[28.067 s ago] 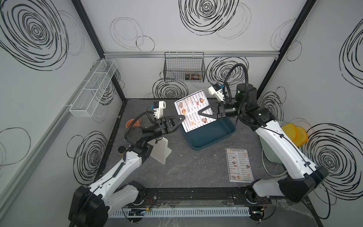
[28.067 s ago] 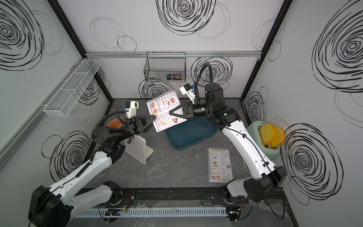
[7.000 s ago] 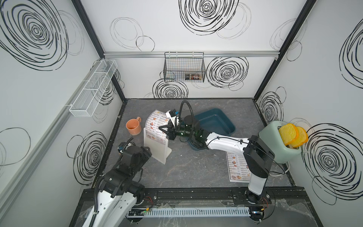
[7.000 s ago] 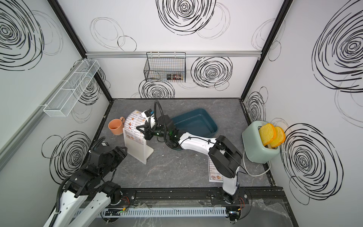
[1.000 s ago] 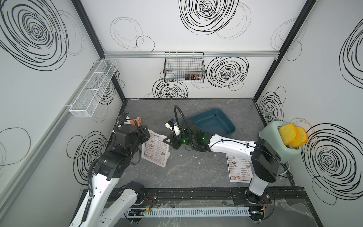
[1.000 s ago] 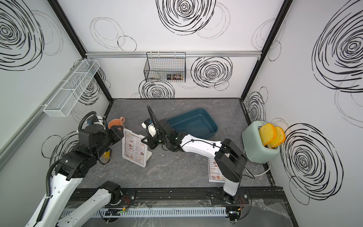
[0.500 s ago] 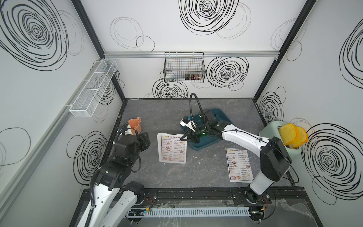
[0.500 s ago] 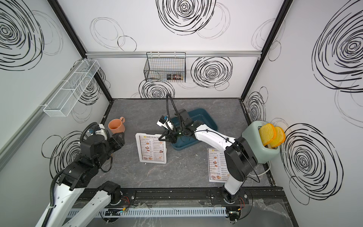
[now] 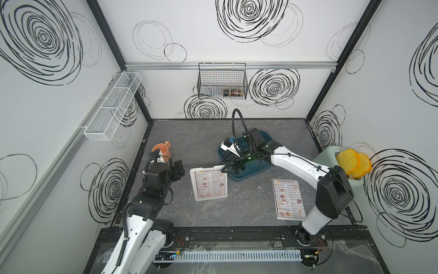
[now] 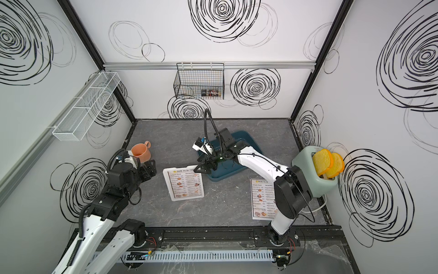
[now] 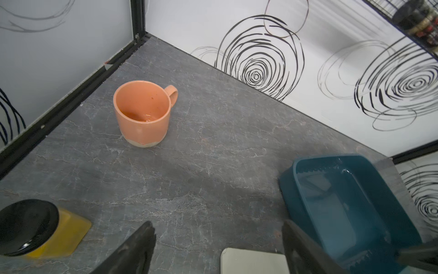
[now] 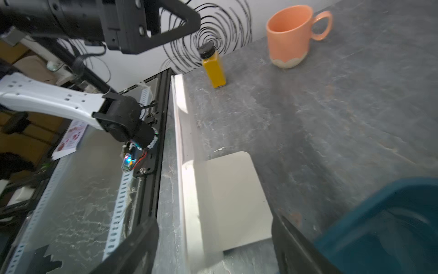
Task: Replace the menus in the menu holders
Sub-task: Adjust the menu holder at the center of the board, then reset both arms
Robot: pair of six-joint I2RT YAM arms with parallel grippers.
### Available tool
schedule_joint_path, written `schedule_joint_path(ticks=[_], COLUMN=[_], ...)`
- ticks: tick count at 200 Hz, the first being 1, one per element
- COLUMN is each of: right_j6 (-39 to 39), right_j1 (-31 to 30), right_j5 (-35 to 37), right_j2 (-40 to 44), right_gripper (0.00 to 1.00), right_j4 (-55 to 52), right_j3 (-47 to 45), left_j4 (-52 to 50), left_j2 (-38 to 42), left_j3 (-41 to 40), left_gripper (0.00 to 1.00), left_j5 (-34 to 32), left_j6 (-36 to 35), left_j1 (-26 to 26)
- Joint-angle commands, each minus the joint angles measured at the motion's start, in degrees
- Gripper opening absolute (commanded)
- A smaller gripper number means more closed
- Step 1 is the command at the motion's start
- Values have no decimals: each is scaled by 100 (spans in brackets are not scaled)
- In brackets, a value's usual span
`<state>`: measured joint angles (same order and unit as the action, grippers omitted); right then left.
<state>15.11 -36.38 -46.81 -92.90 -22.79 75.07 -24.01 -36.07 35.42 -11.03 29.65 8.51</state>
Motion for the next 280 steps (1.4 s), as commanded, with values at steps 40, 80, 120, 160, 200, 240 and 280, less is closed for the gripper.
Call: schedule_joint_path(ticks=[40, 80, 120, 160, 200, 240, 280], right_j6=[-2757, -2587, -2254, -2359, -1709, -1680, -1746], right_j1=[2811, 4024, 4268, 4428, 3878, 3823, 3823], right_j5=[4062, 4791, 4590, 3842, 3920, 4084, 4149], right_j2=[2853, 2532, 1814, 1082, 849, 730, 778], right_gripper=[98, 100, 99, 100, 99, 97, 97], right_j4=[2848, 4749, 6467, 7609, 8349, 8644, 8393], right_j3=[-3380, -4764, -5393, -5593, -5903, -5984, -5905], left_j4=[4044, 5891, 7685, 9325, 10390, 10808, 10611], left_j2=[-151, -961, -1911, -3137, -4253, -4955, -4984], left_j3=[-2069, -2647, -2973, -3073, -2895, -2754, -2603], left_gripper=[96, 96, 96, 96, 96, 96, 96], left_j5=[-402, -92, 153, 505, 736, 632, -583], left_j6=[-1795, -2437, -2561, -2431, -2535, -2607, -2934], left_j1=[-366, -561, -836, -851, -878, -782, -210])
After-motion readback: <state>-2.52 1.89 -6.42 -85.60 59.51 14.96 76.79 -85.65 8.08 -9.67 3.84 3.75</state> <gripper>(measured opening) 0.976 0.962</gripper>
